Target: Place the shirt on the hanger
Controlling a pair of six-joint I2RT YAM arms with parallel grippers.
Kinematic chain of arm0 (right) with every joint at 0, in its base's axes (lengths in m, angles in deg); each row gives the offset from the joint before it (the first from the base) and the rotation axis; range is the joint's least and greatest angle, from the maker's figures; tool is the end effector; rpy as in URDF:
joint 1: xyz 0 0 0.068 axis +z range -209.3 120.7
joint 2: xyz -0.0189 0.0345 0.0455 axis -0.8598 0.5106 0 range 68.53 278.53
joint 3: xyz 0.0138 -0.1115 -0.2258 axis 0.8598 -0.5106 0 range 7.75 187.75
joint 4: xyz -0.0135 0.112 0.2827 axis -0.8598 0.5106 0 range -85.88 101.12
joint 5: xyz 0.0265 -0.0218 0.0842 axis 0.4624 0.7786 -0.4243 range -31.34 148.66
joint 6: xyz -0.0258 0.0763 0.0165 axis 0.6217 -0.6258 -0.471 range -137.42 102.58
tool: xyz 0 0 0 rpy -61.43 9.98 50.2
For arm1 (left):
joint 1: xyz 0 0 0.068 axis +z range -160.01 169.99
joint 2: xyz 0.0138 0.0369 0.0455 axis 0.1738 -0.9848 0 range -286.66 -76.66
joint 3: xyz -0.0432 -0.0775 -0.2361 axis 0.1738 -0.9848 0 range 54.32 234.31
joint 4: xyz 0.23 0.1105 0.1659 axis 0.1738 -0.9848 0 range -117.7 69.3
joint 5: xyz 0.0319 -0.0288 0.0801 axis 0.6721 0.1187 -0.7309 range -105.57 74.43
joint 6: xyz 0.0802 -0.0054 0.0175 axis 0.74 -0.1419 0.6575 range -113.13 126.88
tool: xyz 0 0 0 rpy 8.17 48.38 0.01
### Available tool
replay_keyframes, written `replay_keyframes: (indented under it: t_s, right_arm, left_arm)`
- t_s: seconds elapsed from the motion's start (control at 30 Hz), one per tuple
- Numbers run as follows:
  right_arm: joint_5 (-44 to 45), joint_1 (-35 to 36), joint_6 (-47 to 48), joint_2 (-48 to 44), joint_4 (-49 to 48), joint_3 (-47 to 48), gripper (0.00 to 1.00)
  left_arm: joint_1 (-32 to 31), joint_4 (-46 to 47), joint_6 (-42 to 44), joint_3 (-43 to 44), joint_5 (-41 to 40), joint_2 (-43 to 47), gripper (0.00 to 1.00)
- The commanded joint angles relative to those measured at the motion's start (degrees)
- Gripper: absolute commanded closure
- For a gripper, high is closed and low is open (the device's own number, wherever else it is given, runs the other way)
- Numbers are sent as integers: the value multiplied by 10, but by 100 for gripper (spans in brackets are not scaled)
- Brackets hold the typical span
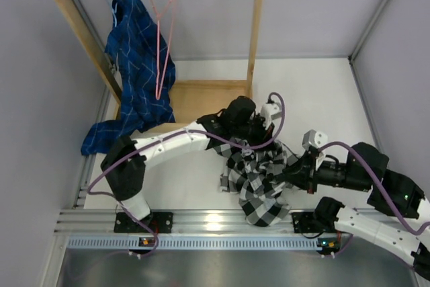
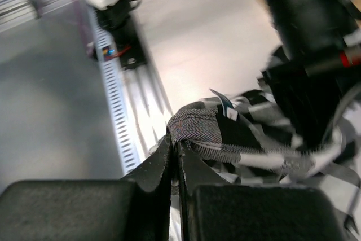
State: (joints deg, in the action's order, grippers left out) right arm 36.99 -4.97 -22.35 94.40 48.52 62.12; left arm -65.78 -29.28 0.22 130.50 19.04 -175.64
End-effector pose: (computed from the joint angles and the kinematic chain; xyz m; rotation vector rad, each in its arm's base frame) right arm 0.0738 0.1481 0.3721 -1.0690 1.6512 1.0504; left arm 0.2264 -0.4051 0.2269 1.2925 1.8820 -1.2535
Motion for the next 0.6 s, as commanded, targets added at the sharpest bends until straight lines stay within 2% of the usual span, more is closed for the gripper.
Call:
replay_keyframes:
  t_s: [0.0, 0.03, 0.13, 0.23, 0.27, 0.33, 0.37, 0.4, 0.43, 0.47, 0.5, 0.53, 0.57]
  right_arm:
    - [175, 7, -22, 1, -10, 21, 100]
    - [202, 8, -25, 7, 1, 32, 100]
    - [258, 7, -30, 46, 16, 70, 100]
    - [314, 7, -24, 95, 23, 124, 100]
    - [361, 8, -22, 108, 24, 140, 100]
    - [405, 7, -11, 152, 27, 206, 100]
    - [434, 8, 2, 168, 25, 230, 100]
    - [443, 7, 11, 199, 25, 256, 100]
    - [448, 7, 31, 214, 25, 311, 100]
    - [455, 6, 41, 231, 25, 339, 100]
    - [458, 7, 45, 263, 25, 370, 100]
    - [458, 7, 80, 278, 25, 429, 100]
    - [458, 7, 90, 293, 25, 457, 100]
  left_arm:
    - [7, 22, -72, 6, -357, 98, 100]
    - [7, 32, -86, -5, -464, 141, 100]
    - [7, 80, -130, -75, -612, 238, 100]
    - [4, 122, -161, -131, -710, 310, 100]
    - [0, 124, -164, -139, -730, 354, 100]
    - [-27, 138, -146, -153, -769, 390, 100]
    - [-43, 148, -110, -153, -817, 422, 100]
    - [-86, 161, -83, -153, -841, 436, 100]
    - [-114, 198, -54, -147, -863, 447, 100]
    - [-140, 214, 12, -138, -903, 456, 100]
    - [-197, 224, 44, -123, -923, 464, 100]
    - [-227, 236, 76, -106, -944, 464, 100]
    - [-252, 264, 148, -71, -964, 462, 100]
